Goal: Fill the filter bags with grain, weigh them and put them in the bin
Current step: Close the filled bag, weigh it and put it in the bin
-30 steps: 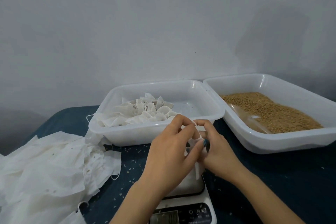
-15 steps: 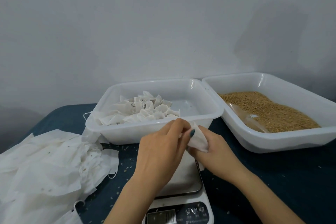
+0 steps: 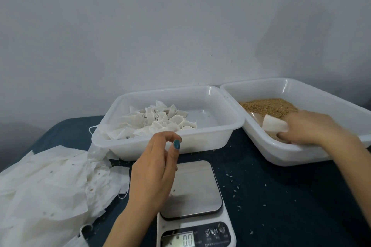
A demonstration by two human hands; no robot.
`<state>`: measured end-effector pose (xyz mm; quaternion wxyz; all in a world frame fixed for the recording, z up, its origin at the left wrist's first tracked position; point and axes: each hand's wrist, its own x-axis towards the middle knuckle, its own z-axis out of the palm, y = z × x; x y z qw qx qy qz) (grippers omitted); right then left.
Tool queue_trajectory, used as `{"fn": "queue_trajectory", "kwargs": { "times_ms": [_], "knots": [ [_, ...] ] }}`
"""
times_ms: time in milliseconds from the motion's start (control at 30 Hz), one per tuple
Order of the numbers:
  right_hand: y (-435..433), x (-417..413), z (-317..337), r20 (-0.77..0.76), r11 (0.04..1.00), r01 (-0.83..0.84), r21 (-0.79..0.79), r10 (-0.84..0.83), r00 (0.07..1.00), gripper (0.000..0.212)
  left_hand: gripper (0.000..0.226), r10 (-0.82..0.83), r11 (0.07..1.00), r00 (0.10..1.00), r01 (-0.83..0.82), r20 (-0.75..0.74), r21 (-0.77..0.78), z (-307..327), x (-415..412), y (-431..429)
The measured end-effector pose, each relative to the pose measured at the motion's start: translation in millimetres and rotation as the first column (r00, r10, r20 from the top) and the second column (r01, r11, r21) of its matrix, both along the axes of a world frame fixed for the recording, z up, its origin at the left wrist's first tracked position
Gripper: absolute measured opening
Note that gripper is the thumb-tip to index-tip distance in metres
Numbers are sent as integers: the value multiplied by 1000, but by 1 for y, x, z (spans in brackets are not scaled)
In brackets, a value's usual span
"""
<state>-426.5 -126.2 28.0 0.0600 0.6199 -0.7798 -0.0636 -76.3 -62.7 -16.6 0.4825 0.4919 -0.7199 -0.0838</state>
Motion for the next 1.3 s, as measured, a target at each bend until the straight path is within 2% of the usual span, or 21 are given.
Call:
{"fn": "queue_trajectory", "kwargs": {
  "times_ms": [67, 267, 500, 600, 733, 867, 1000, 1167, 1233, 1300],
  "knots": [
    [-3, 0, -1, -42, 997, -30, 74, 33, 999, 26, 38, -2, 1000, 1000, 2, -15, 15, -1, 0, -1],
    [-6, 7, 0, -79, 986, -20, 167, 34, 996, 18, 41, -17, 998, 1000, 18, -23, 54, -6, 5, 0],
    [-5, 2, -2, 39, 985, 10, 175, -17, 999, 17, 38, -30, 996, 999, 33, -37, 77, -8, 8, 1],
    [-3, 4, 1, 10, 987, 25, 162, -27, 1000, 17, 37, -28, 996, 999, 30, -30, 80, -8, 9, 1],
    [-2, 6, 4, -114, 995, 40, 94, -29, 993, 16, 36, -25, 997, 999, 27, -20, 77, -9, 10, 0],
    [-4, 2, 4, -133, 996, 61, 71, -51, 990, 12, 35, -24, 996, 1000, 26, -18, 81, -11, 11, -1],
    [-7, -4, -1, -23, 998, 50, 32, -49, 999, 16, 35, -30, 996, 999, 32, -21, 89, -11, 10, -2],
    [-9, -12, -6, 170, 998, 15, 63, -25, 985, 23, 36, -31, 996, 999, 31, -8, 88, -10, 10, -1],
    [-5, -12, -7, 284, 1000, 14, 17, -18, 959, 27, 33, -28, 996, 1000, 28, -9, 88, -10, 11, -1],
    [1, -10, -8, 459, 999, 19, -48, 5, 889, 25, 32, -32, 995, 999, 34, -17, 92, -10, 10, -1]
  ]
}}
